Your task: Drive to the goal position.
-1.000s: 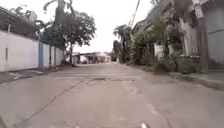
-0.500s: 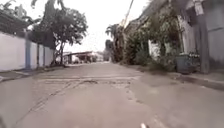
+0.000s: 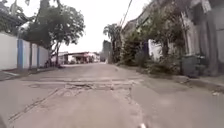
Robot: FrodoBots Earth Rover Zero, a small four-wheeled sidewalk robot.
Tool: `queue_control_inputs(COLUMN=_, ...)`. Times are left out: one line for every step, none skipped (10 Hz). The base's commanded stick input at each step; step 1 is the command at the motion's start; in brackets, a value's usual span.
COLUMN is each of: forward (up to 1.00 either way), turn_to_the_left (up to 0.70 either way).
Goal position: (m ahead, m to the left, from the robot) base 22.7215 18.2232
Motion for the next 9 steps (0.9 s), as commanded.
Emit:
queue_control_inputs(forward=1.0, turn_to_the_left=0.0)
queue_control_inputs(forward=1.0, turn_to_the_left=0.0)
queue_control_inputs(forward=1.0, turn_to_the_left=0.0)
queue_control_inputs(forward=1.0, turn_to_the_left=0.0)
queue_control_inputs(forward=1.0, turn_to_the_left=0.0)
queue_control_inputs(forward=1.0, turn_to_the_left=0.0)
queue_control_inputs(forward=1.0, turn_to_the_left=0.0)
queue_control_inputs(forward=1.0, turn_to_the_left=0.0)
queue_control_inputs(forward=1.0, turn_to_the_left=0.0)
